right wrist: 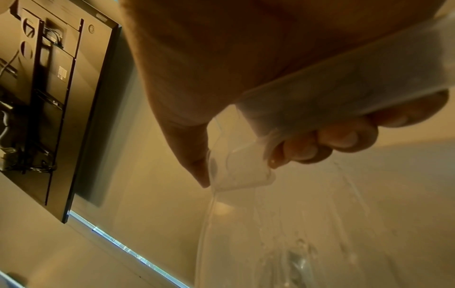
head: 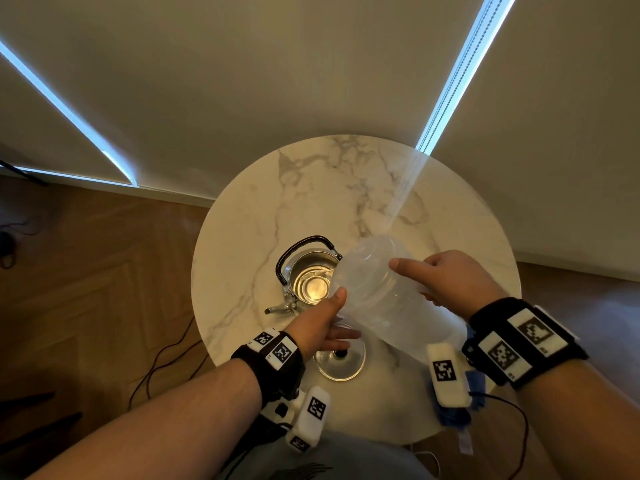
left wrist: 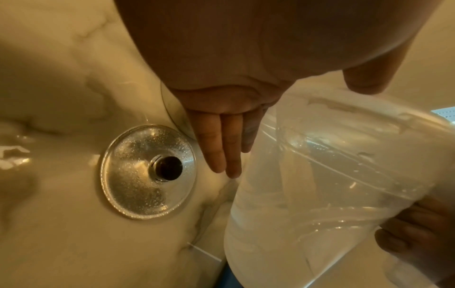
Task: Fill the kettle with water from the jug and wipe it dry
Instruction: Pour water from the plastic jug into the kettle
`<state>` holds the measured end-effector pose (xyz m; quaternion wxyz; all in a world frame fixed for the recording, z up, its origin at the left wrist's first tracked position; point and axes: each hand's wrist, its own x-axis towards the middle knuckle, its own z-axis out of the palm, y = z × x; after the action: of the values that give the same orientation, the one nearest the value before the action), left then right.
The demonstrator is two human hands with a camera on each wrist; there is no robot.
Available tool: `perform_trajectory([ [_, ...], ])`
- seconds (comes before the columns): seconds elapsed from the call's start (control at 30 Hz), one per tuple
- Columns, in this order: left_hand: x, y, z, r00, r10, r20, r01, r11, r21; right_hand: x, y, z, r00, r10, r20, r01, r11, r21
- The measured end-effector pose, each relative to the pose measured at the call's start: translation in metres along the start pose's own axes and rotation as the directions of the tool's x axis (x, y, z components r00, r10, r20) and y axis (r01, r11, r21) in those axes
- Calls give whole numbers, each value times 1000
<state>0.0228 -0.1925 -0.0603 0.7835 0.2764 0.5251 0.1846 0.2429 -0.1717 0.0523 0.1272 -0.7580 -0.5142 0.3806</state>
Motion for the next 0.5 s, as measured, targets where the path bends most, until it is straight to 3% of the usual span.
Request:
perform_trajectory([
  [0.3,-1,-1,-12,998,47,-33,-40,984,174,5,-1,-2,1000,-11,24,12,1000,-24],
  [0.5,-18,-1,-20,983,185,-8,-173,931,323,7,-3,-3,999,-24,31,25,999,-42],
])
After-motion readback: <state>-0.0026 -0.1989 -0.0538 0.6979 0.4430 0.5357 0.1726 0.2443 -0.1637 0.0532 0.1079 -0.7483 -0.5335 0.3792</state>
